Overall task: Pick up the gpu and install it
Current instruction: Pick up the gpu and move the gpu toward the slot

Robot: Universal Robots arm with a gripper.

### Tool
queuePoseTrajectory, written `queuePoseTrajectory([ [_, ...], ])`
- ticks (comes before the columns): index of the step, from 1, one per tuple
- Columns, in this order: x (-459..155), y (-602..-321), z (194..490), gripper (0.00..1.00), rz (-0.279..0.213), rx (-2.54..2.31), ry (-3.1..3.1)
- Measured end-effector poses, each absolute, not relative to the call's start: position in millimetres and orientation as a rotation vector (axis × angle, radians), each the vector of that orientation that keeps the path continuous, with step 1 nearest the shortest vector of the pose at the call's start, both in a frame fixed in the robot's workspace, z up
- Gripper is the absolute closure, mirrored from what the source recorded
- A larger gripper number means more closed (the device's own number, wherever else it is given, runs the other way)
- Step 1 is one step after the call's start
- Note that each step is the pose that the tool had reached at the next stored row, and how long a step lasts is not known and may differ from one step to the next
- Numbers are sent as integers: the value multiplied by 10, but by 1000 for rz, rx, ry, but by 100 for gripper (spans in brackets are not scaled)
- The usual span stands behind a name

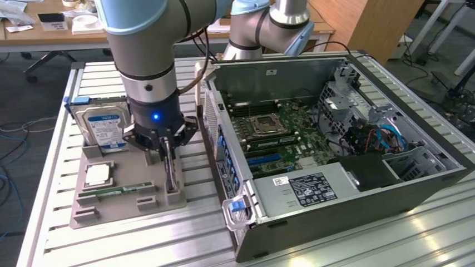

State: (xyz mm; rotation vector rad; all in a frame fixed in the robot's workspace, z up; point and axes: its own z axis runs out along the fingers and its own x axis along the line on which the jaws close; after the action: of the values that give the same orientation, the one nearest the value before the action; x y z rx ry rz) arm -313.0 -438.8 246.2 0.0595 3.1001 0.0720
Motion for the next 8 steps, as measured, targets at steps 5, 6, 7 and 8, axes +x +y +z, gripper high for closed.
queuePoseTrajectory([
  [5,-3130,-4388,2596,73,72,59,3100],
  [6,-3130,-4388,2622,73,72,60,3100],
  [7,-3130,-4388,2650,73,72,60,3100],
  [8,-3130,-4388,2681,73,72,59,3100],
])
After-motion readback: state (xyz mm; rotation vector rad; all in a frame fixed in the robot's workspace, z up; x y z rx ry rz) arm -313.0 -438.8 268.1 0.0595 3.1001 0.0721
